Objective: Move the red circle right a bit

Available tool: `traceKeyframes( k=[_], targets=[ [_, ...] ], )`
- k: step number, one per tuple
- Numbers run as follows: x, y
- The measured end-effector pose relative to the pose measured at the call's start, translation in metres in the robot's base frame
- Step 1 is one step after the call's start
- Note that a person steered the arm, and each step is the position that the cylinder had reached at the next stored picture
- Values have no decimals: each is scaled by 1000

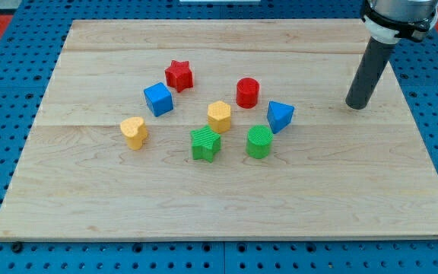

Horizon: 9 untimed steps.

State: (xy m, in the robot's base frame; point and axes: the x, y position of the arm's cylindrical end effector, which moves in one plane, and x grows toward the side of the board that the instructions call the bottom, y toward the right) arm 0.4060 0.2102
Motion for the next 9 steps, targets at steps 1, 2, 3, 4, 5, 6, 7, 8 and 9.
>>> traceKeyframes(
  k=[1,2,3,4,5,6,7,8,9],
  targets=[
    [0,0],
    [34,4],
    [57,5],
    [65,3],
    [94,1],
    [96,0],
    [90,2],
    [65,6],
    [63,12]
  ],
)
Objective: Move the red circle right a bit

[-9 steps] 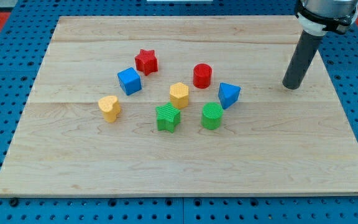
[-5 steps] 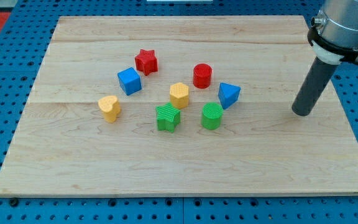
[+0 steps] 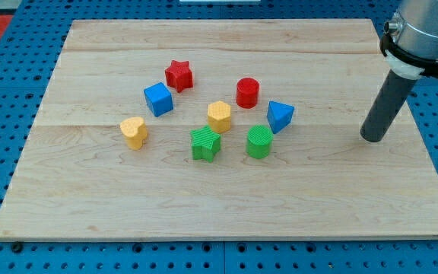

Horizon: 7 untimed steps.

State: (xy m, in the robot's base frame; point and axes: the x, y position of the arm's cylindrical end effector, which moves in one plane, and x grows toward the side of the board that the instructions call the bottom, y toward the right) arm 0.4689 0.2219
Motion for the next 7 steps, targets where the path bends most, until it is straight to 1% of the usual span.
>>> traceKeyframes(
  k=[1,2,3,4,5,6,7],
  targets=[
    [-28,-2],
    [-72,-31],
    [-73,-97],
    [-68,-149],
    [-81,-175],
    [-91,-168],
    [-158,-189]
  ],
)
